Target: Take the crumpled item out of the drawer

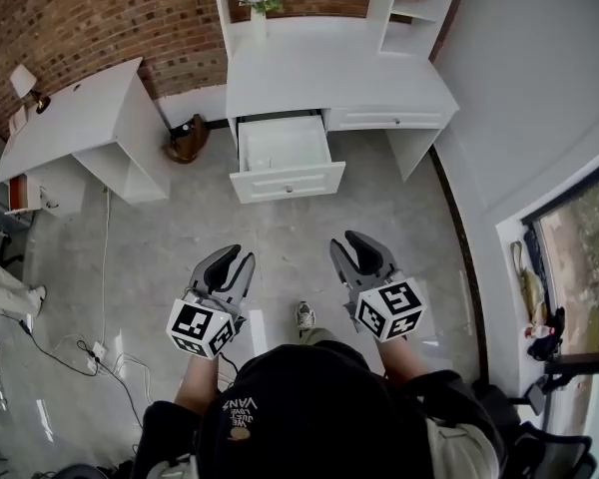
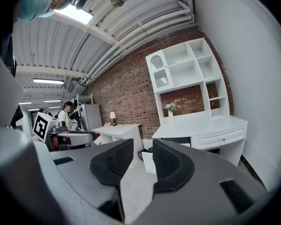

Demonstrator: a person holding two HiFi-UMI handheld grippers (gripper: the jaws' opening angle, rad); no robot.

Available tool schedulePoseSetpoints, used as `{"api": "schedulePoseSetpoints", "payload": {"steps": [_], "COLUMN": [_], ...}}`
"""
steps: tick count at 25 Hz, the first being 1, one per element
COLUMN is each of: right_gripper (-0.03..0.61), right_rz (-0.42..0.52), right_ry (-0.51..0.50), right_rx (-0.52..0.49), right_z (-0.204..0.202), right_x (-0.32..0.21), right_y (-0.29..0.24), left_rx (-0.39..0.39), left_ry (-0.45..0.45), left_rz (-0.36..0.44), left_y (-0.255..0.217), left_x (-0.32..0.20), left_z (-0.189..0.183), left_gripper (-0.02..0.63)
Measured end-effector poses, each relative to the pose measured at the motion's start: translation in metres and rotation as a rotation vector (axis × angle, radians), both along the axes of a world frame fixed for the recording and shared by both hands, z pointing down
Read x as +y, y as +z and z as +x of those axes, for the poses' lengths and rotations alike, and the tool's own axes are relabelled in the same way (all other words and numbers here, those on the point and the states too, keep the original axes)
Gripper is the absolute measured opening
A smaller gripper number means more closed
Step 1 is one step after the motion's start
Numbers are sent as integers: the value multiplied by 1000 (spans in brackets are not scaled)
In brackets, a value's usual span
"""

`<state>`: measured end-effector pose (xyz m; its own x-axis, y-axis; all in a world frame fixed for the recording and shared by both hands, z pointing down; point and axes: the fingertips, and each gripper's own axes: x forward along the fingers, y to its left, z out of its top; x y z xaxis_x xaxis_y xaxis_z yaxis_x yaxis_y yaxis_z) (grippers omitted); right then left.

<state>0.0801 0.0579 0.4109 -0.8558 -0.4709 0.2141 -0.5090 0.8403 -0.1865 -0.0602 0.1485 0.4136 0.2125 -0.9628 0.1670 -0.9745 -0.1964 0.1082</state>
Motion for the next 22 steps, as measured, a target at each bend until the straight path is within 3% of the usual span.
{"api": "schedulePoseSetpoints", "payload": {"steps": [13,22], "right_gripper": [118,120], "right_rz": [-14,-44], "right_ry": [-86,-55], "right_rx": [22,34], "right_z": [-39,-90], "right_x": [-128,-169], "right_y": [12,28], "left_rx": [2,-4], "left_ry": [-63,-45], "left_rz": [-45,-62], "left_y": [15,33], "left_x": [-117,-171], "left_z": [-30,-95], "left_gripper": [109,110]}}
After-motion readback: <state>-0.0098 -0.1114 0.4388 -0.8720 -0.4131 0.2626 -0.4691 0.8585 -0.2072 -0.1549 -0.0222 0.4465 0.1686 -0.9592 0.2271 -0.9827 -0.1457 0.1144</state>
